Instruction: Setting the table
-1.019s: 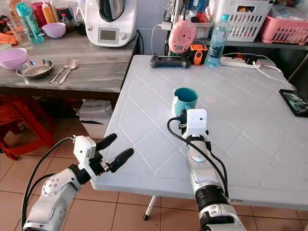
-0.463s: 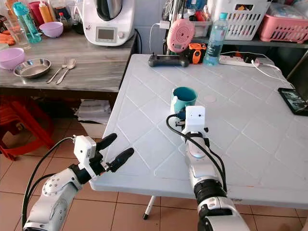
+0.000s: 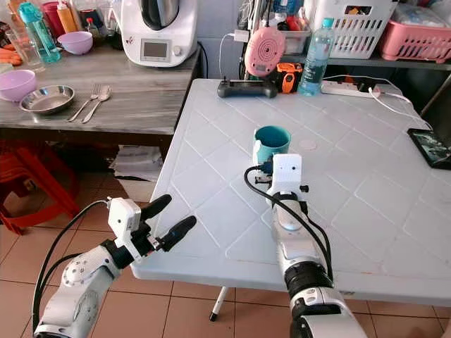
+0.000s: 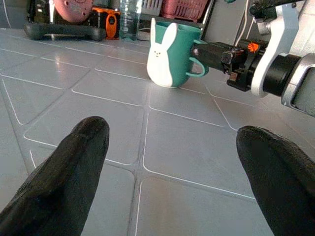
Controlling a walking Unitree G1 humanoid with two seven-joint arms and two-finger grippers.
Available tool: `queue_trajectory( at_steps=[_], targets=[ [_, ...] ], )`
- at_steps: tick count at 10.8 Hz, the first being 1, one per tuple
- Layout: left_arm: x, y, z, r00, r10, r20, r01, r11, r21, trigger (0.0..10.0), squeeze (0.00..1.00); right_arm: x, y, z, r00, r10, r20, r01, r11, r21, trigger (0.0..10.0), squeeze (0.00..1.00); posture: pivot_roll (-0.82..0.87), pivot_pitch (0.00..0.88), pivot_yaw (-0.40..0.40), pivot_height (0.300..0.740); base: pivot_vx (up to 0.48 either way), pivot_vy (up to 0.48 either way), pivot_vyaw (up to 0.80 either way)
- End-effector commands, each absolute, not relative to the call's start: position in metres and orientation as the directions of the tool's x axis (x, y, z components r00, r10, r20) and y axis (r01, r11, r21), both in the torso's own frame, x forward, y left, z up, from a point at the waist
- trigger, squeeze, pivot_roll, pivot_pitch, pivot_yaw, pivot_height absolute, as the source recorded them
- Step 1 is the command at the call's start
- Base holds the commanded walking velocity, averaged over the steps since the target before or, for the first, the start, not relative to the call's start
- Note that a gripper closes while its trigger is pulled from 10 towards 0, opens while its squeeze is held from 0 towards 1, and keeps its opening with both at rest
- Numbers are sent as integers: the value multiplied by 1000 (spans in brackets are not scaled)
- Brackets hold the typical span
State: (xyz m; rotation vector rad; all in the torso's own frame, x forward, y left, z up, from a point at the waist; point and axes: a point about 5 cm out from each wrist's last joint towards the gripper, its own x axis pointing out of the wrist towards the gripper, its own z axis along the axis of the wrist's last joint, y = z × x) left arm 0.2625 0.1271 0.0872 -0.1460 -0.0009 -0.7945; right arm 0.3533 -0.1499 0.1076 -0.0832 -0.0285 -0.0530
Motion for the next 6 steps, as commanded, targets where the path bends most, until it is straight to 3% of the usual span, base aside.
queue_trajectory(
  at_steps=[1, 4, 6],
  targets=[
    [264, 126, 90, 700, -712, 62, 713, 691, -117, 10000, 0, 354, -150, 106, 998, -54, 17, 55, 996, -70, 0, 0, 41, 29, -4, 740, 0, 0, 0],
    [268, 129, 90, 705, -706, 65, 708, 697, -114, 10000, 0, 349, -152, 110, 997, -46, 54, 49, 998, -46, 0, 0, 38, 29, -4, 740, 0, 0, 0],
    [282, 141, 90, 825, -564, 36, 565, 822, -74, 10000, 0, 341, -149, 121, 992, -17, 122, 19, 1000, -16, 0, 0, 28, 27, -1, 740, 0, 0, 0]
  ],
)
